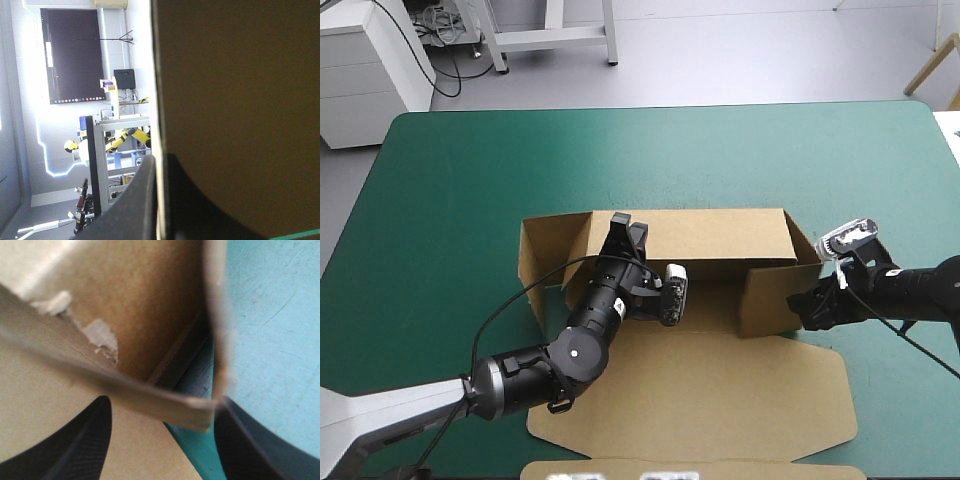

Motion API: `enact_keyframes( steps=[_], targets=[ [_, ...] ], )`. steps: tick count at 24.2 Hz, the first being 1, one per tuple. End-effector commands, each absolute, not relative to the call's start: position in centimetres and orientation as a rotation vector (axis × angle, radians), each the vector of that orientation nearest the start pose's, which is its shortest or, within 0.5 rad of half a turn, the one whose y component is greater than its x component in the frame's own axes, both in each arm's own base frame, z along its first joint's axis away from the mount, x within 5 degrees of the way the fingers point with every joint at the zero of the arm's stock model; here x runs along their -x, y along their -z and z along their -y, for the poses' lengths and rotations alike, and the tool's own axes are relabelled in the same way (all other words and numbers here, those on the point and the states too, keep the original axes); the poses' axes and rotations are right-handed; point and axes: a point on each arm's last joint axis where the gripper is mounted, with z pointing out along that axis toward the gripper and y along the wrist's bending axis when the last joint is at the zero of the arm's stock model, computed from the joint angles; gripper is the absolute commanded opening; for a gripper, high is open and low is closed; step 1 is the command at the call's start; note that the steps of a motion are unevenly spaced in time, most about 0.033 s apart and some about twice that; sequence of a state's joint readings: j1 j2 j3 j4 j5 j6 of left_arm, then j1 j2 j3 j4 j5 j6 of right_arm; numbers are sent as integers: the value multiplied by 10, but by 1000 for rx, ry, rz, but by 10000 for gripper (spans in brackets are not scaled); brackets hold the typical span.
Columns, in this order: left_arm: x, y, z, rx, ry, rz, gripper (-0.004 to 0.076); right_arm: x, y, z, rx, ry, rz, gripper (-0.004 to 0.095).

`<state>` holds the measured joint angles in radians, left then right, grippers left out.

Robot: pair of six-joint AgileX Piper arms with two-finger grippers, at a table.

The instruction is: Fold the box

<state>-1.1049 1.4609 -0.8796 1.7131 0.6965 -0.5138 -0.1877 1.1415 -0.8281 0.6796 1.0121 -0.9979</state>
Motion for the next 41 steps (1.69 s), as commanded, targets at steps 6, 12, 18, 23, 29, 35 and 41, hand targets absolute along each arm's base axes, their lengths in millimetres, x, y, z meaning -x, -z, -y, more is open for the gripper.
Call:
enact_keyframes(
  steps=[6,12,18,23,29,35,41],
  targets=[
    [-185,-292,250,-1537,-738,-1105,-10,-208,-306,-12,650,-441,-2312,553],
    [-186,-295,251,-1543,-766,-1045,-10,-211,-309,-14,662,-442,-2255,553],
    [-186,-295,251,-1543,-766,-1045,-10,-209,-305,-25,711,-486,-2248,553],
    [-186,-295,250,-1533,-778,-1052,-10,-209,-293,-48,682,-497,-2251,553],
    [-187,-296,249,-1526,-788,-1056,-10,-221,-296,-46,488,-406,-2195,521],
    [-187,-296,249,-1526,-788,-1056,-10,-216,-296,-62,530,-469,-2204,0],
    [-187,-296,249,-1526,-789,-1057,-10,-215,-295,-77,466,-410,-2224,1]
  ],
)
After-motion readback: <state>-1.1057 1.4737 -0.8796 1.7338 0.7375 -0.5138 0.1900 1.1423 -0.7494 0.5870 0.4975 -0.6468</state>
